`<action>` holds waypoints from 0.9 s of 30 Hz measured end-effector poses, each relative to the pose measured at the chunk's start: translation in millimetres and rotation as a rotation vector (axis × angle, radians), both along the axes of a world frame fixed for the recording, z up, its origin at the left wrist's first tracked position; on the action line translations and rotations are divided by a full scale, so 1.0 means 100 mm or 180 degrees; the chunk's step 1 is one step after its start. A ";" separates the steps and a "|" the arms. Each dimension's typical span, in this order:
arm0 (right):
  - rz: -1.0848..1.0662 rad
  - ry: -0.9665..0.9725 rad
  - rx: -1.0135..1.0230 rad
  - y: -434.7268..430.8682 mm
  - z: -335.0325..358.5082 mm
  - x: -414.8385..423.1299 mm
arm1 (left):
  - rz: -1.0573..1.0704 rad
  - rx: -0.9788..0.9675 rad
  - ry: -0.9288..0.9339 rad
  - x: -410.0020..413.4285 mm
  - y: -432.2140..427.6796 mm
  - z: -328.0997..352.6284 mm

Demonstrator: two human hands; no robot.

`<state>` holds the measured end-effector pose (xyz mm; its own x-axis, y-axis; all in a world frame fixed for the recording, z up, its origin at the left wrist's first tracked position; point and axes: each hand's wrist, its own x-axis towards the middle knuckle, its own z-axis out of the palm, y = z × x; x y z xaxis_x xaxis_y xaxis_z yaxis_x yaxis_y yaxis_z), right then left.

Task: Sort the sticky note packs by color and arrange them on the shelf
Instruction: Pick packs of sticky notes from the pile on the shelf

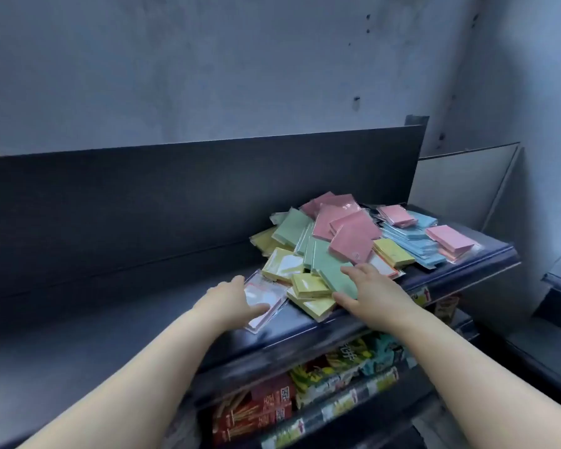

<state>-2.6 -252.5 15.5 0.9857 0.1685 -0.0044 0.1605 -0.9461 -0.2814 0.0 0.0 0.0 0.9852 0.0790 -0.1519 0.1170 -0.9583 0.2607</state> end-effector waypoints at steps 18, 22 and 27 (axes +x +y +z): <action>0.1285 -0.0300 0.1366 0.52 -0.15 0.22 | 0.1861 -0.3783 -0.1252 -0.43 0.38 -0.05; 0.1644 -0.0414 0.1675 0.84 -0.17 0.20 | 0.2086 -0.4588 -0.1588 -0.72 0.60 0.02; 0.1949 -0.0268 0.1819 1.30 -0.18 0.16 | 0.2465 -0.4272 -0.2101 -1.02 0.98 0.01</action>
<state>13.5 -122.8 -2.4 0.7127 0.6275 0.3136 0.6409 -0.4005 -0.6549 -102.4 98.1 1.0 0.6974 0.7074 -0.1151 -0.0337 0.1928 0.9807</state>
